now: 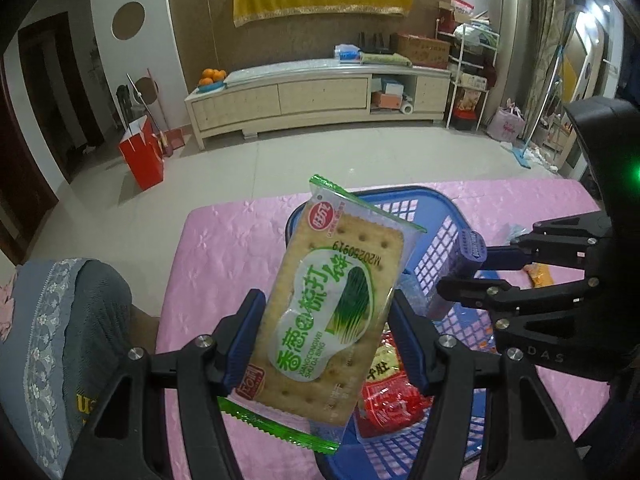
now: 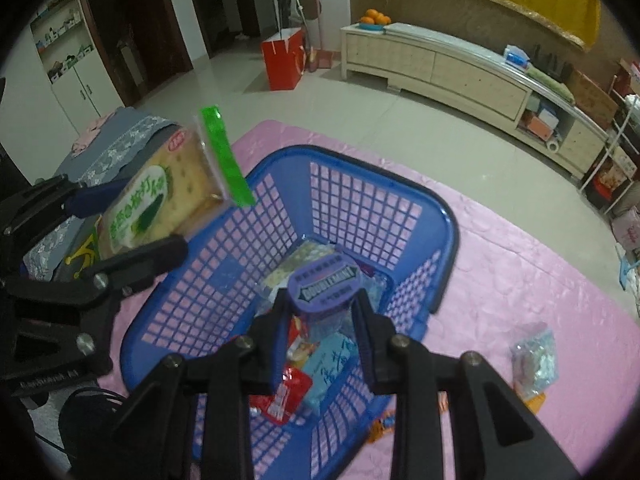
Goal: Organize snacks
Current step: 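Open the right tool to drop the Doublemint tube into the basket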
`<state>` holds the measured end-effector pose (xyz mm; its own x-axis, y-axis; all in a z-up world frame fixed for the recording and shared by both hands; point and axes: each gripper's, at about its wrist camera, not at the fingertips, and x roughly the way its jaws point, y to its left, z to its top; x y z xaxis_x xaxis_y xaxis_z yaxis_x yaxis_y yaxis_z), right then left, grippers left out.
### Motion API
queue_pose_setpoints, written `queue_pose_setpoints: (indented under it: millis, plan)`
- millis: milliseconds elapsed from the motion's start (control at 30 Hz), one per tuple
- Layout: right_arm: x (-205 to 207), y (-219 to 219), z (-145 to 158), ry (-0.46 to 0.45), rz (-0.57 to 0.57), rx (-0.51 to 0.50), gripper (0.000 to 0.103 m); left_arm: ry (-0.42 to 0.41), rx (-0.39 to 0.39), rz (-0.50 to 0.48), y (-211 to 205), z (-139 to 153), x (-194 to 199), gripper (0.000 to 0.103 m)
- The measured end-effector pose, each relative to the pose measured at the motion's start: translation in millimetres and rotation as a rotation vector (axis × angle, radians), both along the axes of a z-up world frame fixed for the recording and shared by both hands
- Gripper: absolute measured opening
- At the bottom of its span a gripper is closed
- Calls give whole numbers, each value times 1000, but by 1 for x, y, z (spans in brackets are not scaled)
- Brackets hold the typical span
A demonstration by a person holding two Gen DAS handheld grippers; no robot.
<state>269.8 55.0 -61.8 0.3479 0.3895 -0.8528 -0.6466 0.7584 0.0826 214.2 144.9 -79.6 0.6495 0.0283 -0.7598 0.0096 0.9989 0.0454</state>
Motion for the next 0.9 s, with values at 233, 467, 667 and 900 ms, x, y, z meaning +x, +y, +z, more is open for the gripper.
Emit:
queue_pose_setpoints:
  millis: [233,467,667,900]
  plan:
    - [3,9,4,-147,5,-17,89,5,-35,67,16,-6,10,60]
    - [-4,-12,22,-135,-43,-26,92,-6,-55,73,15,3,-4,60]
    - [-21,-35,35,-141,-83,-38,92,-26,-52,43,-2,17,-19,60]
    - [-40,-68,42,-103,-157,-4,92,-56,-57,-1,-24,33,-35,60]
